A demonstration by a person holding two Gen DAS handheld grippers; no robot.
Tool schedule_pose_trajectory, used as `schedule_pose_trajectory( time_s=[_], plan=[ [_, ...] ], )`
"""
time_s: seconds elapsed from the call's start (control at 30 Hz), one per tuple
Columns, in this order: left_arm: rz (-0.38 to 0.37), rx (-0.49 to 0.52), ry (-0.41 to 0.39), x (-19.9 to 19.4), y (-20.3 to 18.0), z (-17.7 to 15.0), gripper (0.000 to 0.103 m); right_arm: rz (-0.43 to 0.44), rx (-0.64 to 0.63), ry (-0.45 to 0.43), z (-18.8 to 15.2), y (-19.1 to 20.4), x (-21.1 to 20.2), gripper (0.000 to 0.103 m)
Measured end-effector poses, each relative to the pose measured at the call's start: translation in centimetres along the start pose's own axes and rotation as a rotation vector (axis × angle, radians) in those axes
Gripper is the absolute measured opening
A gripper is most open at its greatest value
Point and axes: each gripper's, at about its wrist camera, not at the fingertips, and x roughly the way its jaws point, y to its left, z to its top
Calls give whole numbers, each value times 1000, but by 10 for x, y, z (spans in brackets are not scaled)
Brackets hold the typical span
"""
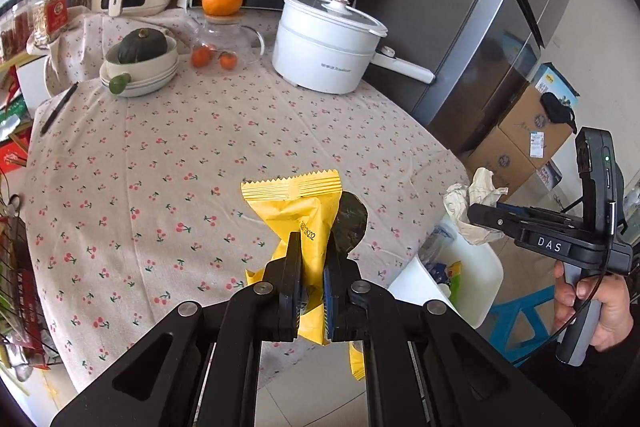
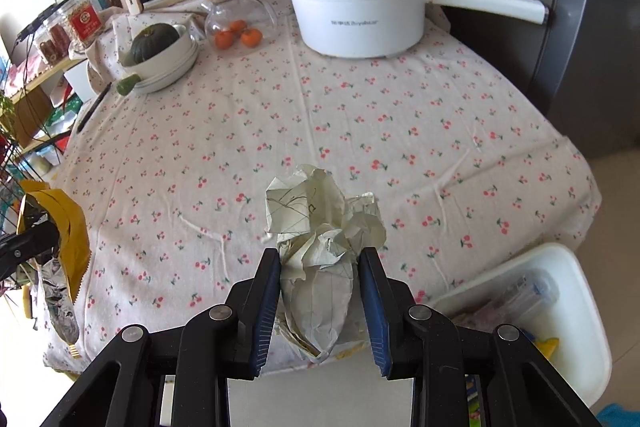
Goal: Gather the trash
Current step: 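Carry the paper wad over the white bin with the right gripper while the left carries the wrapper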
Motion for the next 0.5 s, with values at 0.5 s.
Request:
schedule_pose_trajectory(
  time_s=[0.5],
  plan=[
    [-202,167,130,71,-137,-10,9,-94,164,-19,-33,-107,-36,35]
  ],
)
